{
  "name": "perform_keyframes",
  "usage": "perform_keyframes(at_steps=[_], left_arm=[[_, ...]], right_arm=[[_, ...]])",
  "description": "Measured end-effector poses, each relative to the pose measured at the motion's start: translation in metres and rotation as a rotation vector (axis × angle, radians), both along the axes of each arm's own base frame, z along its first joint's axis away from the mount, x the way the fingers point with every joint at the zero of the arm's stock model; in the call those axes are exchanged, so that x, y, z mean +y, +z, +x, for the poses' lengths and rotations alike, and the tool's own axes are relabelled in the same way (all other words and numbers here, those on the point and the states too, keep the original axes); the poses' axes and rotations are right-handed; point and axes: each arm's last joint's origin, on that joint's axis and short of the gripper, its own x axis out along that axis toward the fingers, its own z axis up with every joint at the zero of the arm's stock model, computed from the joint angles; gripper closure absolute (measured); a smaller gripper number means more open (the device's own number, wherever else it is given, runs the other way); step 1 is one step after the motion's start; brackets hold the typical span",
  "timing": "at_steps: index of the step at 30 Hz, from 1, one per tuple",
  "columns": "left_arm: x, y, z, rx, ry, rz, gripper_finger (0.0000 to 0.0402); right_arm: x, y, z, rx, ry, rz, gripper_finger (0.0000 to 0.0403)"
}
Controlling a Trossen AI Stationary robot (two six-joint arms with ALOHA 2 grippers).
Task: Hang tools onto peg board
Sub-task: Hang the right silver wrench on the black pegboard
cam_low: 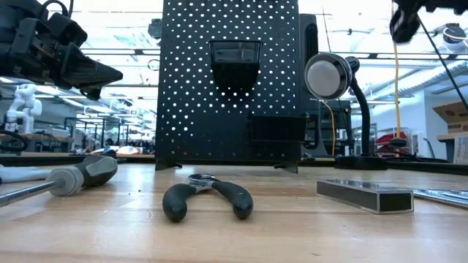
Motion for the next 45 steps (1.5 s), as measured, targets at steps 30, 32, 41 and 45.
perform_keyframes(at_steps=[30,32,41,45], left_arm=[[0.0,0.029,-0.002,-0.306,-0.006,-0.066,0.0374],[0.0,0.03,-0.002,-0.313,-0.007,-0.083,0.0374],[-0.001,0.031,-0.001,-0.304,-0.035,-0.263,0.0373],[-0.005,0.023,0.004,-0.205,-0.092,-0.356,0.0361]], right_arm=[[0.072,-0.066,0.114,0.819,0.343,0.412,0.0396],[0.076,-0.075,0.117,0.868,0.328,0.464,0.0396],[0.103,-0.113,0.121,1.071,0.299,0.565,0.0351],[0.119,-0.113,0.124,1.093,0.321,0.558,0.0298]])
